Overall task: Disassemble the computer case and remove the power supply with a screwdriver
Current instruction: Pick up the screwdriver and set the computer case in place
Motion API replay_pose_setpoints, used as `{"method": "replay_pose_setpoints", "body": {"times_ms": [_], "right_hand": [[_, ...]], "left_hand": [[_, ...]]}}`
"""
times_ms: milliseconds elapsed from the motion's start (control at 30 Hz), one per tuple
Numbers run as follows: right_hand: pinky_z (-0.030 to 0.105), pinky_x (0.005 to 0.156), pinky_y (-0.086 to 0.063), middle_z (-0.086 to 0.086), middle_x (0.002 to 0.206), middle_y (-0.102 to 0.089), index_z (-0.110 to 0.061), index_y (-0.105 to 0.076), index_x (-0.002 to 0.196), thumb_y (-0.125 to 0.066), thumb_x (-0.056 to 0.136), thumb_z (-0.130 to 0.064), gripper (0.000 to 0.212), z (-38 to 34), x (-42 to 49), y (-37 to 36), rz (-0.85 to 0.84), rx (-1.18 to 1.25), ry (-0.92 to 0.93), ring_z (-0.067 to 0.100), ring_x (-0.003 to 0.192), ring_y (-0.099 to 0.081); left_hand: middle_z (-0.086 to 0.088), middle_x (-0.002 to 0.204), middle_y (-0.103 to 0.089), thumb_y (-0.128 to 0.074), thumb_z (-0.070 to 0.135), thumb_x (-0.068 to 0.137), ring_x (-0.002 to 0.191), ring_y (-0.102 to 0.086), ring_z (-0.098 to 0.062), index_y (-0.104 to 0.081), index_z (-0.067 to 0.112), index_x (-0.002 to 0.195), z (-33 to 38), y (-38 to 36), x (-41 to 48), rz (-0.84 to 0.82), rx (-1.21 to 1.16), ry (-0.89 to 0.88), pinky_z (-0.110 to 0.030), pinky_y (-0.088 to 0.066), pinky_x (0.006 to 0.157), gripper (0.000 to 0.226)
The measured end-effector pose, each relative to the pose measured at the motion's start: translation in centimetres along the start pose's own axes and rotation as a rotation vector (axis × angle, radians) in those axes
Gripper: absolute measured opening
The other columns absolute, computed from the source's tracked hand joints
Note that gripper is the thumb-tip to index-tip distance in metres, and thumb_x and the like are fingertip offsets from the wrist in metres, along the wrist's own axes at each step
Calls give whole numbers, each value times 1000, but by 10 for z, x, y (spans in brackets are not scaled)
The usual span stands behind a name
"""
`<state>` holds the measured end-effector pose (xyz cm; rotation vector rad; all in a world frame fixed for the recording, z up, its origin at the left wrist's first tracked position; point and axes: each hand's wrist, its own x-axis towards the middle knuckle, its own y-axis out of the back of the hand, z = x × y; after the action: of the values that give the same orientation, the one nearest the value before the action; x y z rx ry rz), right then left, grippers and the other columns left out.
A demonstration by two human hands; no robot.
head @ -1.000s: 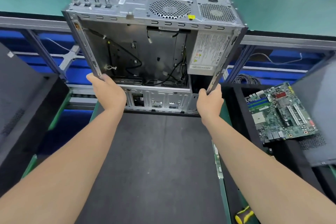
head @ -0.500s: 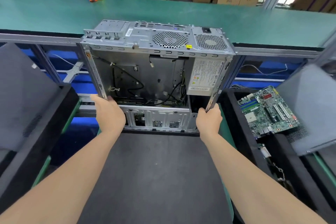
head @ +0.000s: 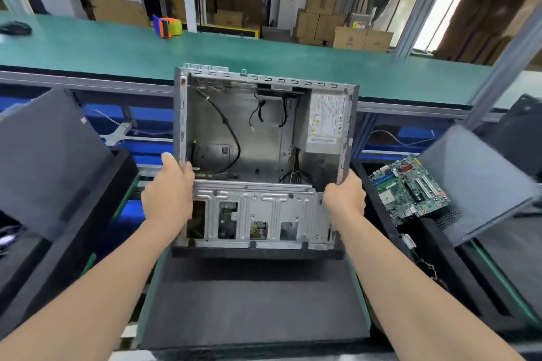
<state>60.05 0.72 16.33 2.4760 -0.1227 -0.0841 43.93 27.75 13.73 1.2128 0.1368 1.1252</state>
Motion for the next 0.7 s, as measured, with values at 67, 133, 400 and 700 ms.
{"method": "replay_pose_setpoints", "body": {"times_ms": [67, 133, 400, 700], "right_hand": [[36, 74, -48, 3, 102, -67, -28, -63, 114, -53, 97, -6, 30, -1, -3, 4, 25, 23, 11, 34, 90, -62], [36, 72, -49, 3, 99, -67, -29, -63, 107, -52, 97, -5, 28, -1, -4, 4, 33, 44, 10, 34, 88, -62], [33, 63, -44, -1, 95, -68, -29, -62, 101, -50, 93, 1, 34, 3, 1, -4, 54, 123, 27, 19, 74, -57], [44, 77, -53, -2, 98, -66, -36, -58, 132, -45, 99, -5, 48, -7, 23, -12, -86, 145, 110, 25, 87, -62]], "left_hand": [[-2, 53, -40, -43, 35, 105, 41, -34, -19, -29, 13, 99, 0, 4, -4, -12, -26, -7, -28, -18, 43, 27], [-4, 61, -45, -41, 35, 106, 47, -40, -20, -28, 15, 92, 4, 3, -8, -11, -150, 56, -30, -19, 44, 27], [-7, 80, -48, -39, 37, 105, 57, -41, -19, -33, 16, 91, 15, -9, -16, 35, -376, 213, -30, -22, 52, 26], [-5, 67, -58, -37, 39, 105, 54, -51, -23, -32, 25, 95, 24, -18, 8, -80, -354, 254, -29, -25, 49, 18]]}}
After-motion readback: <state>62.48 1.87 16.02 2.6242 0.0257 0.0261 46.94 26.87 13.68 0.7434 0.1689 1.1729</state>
